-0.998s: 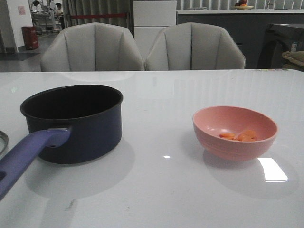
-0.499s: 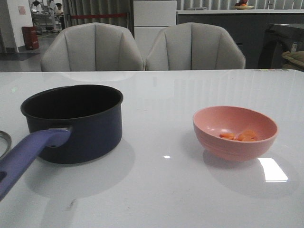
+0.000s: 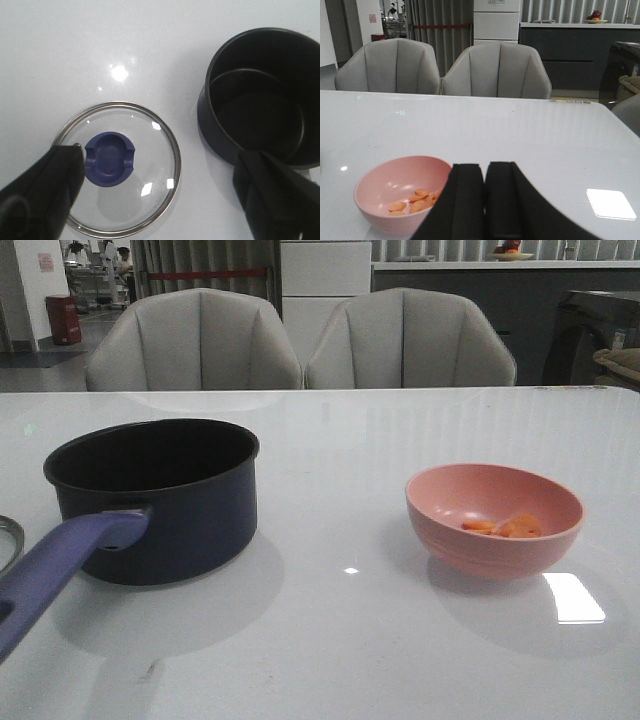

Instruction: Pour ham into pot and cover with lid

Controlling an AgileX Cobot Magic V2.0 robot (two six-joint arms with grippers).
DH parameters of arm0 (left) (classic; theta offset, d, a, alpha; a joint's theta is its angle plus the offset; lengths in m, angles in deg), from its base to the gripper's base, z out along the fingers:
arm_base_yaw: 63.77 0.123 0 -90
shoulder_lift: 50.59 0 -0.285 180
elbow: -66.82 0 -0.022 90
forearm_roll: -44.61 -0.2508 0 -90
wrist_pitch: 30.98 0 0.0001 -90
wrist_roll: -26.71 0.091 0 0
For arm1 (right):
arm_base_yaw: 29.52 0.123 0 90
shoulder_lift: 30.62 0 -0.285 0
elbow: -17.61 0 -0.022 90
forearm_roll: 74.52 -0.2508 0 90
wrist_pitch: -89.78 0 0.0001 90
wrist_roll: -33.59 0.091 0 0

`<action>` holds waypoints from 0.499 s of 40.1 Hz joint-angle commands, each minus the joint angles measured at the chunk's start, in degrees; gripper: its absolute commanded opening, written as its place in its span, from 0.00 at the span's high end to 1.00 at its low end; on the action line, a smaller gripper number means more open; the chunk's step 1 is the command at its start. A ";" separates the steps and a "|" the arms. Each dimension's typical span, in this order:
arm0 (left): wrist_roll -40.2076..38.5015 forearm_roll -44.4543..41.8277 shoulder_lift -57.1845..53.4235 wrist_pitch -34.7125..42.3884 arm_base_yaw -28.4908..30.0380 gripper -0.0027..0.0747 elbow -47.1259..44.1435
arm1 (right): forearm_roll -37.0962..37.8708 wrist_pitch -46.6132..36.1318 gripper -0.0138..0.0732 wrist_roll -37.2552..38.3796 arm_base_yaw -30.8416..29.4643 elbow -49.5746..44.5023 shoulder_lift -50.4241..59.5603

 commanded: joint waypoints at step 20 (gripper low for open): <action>-0.10 -0.48 -48.92 10.45 -0.48 0.16 -24.81 | 0.56 -4.76 0.68 -0.23 0.03 -0.59 1.13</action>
